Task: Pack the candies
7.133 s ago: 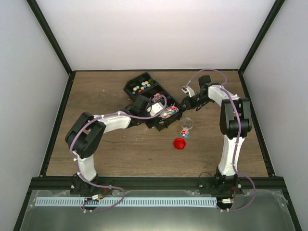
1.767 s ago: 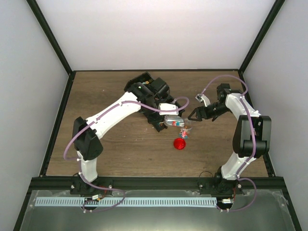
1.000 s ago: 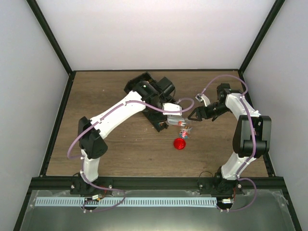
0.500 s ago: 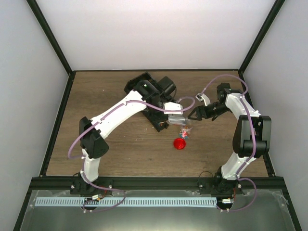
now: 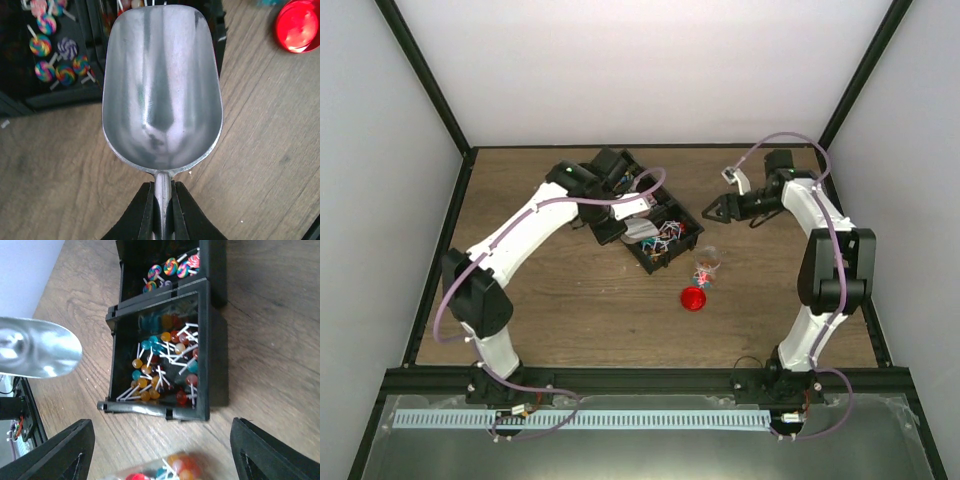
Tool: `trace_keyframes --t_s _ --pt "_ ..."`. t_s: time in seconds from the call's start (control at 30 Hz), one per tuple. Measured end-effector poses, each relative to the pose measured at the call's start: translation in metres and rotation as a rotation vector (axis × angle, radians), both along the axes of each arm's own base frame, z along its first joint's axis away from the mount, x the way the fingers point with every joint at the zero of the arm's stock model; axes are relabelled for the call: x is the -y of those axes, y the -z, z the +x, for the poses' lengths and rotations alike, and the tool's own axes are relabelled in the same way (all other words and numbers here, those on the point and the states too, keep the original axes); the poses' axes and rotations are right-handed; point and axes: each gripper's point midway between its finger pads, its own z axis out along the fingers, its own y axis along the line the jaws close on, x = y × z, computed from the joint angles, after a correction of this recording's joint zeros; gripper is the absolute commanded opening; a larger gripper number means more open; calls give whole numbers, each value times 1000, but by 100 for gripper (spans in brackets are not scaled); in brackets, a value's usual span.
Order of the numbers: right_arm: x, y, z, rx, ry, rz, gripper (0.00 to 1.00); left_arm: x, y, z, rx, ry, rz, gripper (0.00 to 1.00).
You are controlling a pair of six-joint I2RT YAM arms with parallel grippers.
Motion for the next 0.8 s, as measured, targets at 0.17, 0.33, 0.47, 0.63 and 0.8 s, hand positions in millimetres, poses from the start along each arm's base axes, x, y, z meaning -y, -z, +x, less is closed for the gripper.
trace_keyframes --t_s 0.17,0.33,0.47,0.63,0.8 --pt "-26 7 9 -10 -37 5 72 -6 24 -1 -70 -76 75 4" --pt "-41 24 11 -48 -50 -8 67 -4 39 9 -102 -116 160 4" --pt "-42 35 16 -75 -36 -20 60 3 47 12 -58 -82 250 4" --pt "-42 39 20 -84 -23 -21 54 12 49 5 -6 -12 339 4" --pt "-44 41 21 -87 -22 -18 50 16 58 16 23 -9 397 4"
